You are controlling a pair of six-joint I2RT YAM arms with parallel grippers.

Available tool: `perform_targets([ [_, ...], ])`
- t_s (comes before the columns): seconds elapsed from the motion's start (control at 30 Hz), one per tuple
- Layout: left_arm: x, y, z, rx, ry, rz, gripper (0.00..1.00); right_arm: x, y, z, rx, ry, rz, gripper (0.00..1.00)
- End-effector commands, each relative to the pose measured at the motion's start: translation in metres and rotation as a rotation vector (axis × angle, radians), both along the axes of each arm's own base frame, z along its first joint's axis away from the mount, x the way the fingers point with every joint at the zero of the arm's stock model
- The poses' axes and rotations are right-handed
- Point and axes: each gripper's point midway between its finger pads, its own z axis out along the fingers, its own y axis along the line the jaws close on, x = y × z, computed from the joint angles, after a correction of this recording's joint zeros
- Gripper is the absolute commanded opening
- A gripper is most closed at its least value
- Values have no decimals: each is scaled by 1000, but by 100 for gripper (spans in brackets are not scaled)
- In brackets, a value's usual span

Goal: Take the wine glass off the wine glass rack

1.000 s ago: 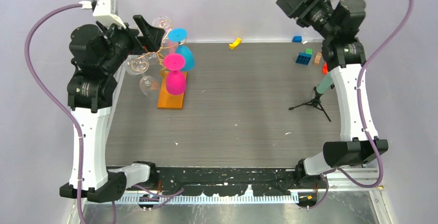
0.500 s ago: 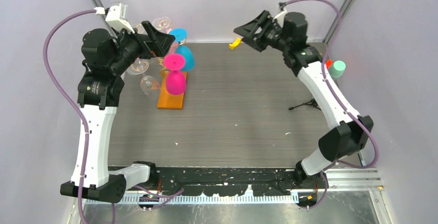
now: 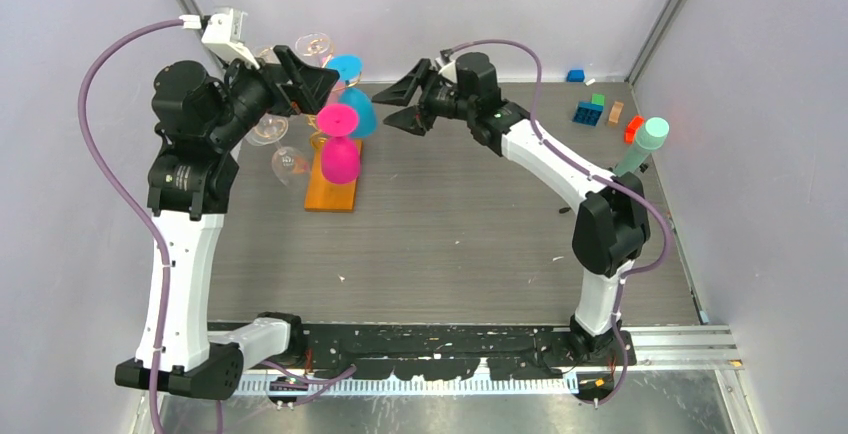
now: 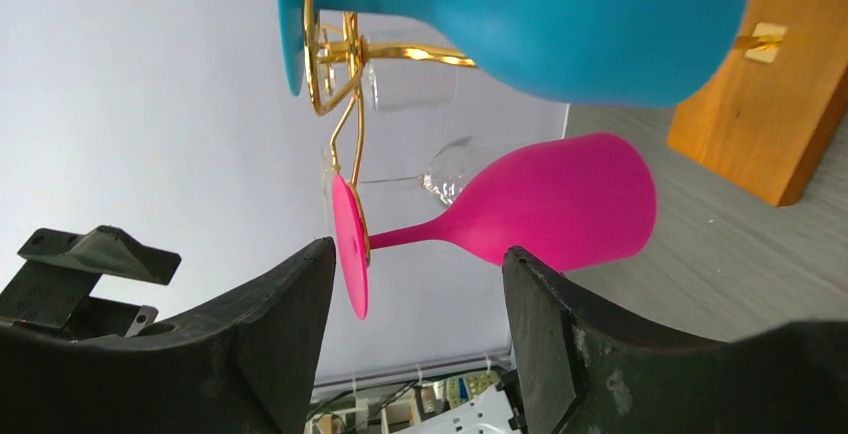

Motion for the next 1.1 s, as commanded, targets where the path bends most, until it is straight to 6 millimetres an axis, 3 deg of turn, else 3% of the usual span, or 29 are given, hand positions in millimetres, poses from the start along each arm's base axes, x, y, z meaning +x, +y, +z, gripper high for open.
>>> perform_targets([
  [0.0, -9, 5, 13, 35, -71, 19, 100, -14, 15, 56, 132, -87, 69, 67],
  [0.17, -10, 4, 11, 64, -73, 27, 100, -27, 32, 66, 169, -119, 121, 66],
  [0.27, -8, 4, 7, 83, -65, 37, 100, -30, 38, 65, 167, -119, 141, 58],
  [0.4, -7, 8, 8, 100, -68, 66, 100, -31, 46, 54, 110, -81, 167, 50],
  [0.7, -7, 13, 4, 136, -68, 97, 100, -46, 63, 40, 63, -47, 224, 51],
  [0.83, -7, 13, 2, 143, -61, 100, 100, -51, 67, 46, 97, -69, 236, 35],
  [1.07, -8, 14, -1, 161, -59, 108, 100, -55, 68, 63, 164, -119, 239, 20],
])
